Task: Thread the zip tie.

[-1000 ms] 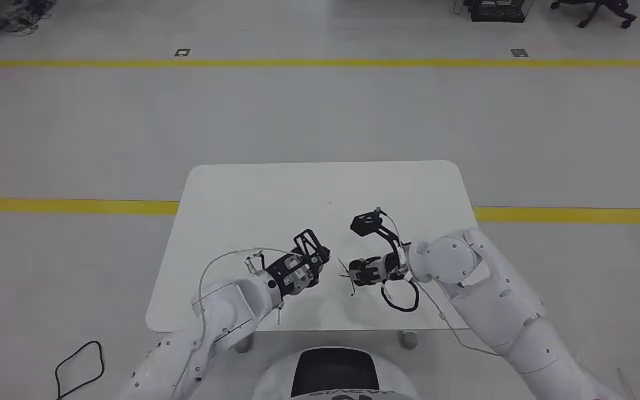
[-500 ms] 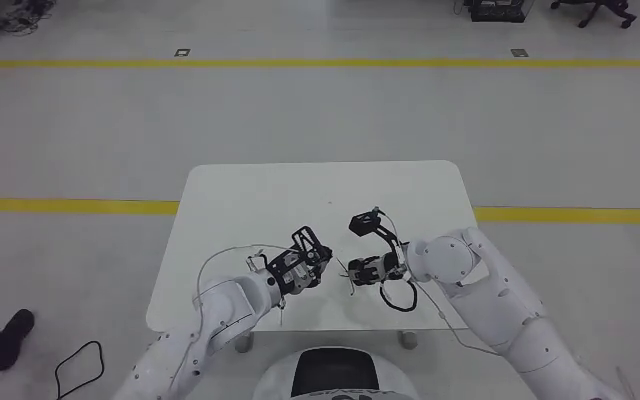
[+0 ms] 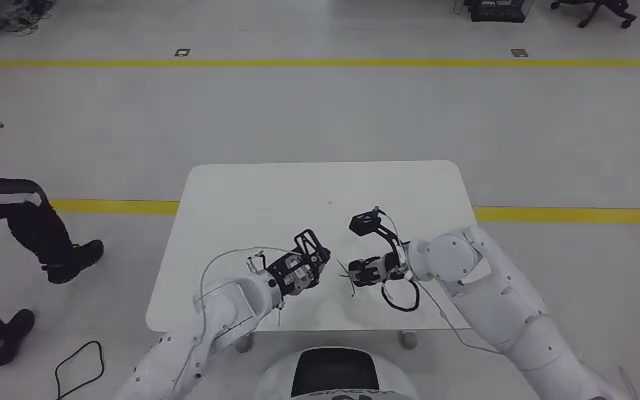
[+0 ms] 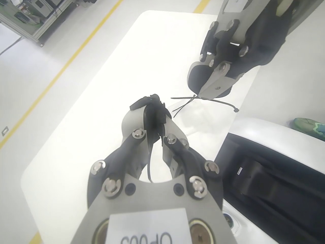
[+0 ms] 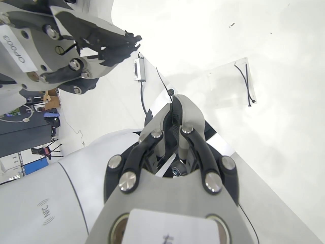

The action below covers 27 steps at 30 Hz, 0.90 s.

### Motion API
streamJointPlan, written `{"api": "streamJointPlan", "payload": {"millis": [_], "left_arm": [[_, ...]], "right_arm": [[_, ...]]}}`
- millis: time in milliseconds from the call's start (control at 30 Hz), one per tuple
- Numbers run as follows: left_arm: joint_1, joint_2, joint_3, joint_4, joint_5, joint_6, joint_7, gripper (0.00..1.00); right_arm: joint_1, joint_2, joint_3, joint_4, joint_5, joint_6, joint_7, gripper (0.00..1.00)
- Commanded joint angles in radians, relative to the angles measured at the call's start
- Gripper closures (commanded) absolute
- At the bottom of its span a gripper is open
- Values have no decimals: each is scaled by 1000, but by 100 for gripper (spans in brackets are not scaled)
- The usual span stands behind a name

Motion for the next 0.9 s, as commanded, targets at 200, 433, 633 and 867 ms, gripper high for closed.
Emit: {"api": "streamJointPlan", "payload": {"millis": [200,433,633,867], "left_arm": [[-9,-1,16,4,7,5,-4,100],[-12,0,26,6,11,5,-7,100],[-16,1,34,7,13,5,-8,100],[-19,2,40,7,15,2,-9,100]], "right_arm": [[17,0,-17,10,12,-2,-4,100],[23,3,-26,11,15,-2,-11,100],[25,6,-29,11,14,2,-17,100],[29,8,-34,18,22,2,-24,100]]}}
